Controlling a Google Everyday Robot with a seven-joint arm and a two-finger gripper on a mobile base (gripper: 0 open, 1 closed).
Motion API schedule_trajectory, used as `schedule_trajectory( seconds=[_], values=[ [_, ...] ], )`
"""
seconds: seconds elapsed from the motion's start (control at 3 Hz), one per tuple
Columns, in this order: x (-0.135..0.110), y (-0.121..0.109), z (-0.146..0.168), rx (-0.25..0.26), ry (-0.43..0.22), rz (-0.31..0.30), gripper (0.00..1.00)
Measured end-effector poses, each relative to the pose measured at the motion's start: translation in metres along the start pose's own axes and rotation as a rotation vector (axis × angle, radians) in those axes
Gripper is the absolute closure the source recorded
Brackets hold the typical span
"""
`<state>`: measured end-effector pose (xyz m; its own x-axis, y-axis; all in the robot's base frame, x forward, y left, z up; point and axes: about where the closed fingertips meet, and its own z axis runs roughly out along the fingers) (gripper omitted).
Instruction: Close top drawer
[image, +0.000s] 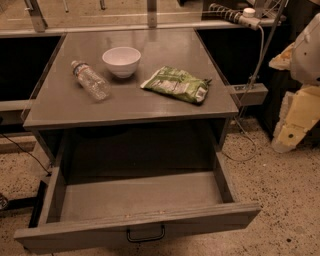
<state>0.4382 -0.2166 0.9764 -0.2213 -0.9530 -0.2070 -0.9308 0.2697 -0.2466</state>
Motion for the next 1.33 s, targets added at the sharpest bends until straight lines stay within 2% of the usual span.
schedule_trajectory(
  seconds=[0.67,1.0,1.33],
  values=[
    [0.007,0.009,0.007,0.005,-0.034,-0.015,0.00],
    [0.019,0.029,0.028,-0.014,-0.058,-0.021,0.00],
    [0.033,0.051,0.054,-0.026,-0.084,-0.026,0.19]
  ],
)
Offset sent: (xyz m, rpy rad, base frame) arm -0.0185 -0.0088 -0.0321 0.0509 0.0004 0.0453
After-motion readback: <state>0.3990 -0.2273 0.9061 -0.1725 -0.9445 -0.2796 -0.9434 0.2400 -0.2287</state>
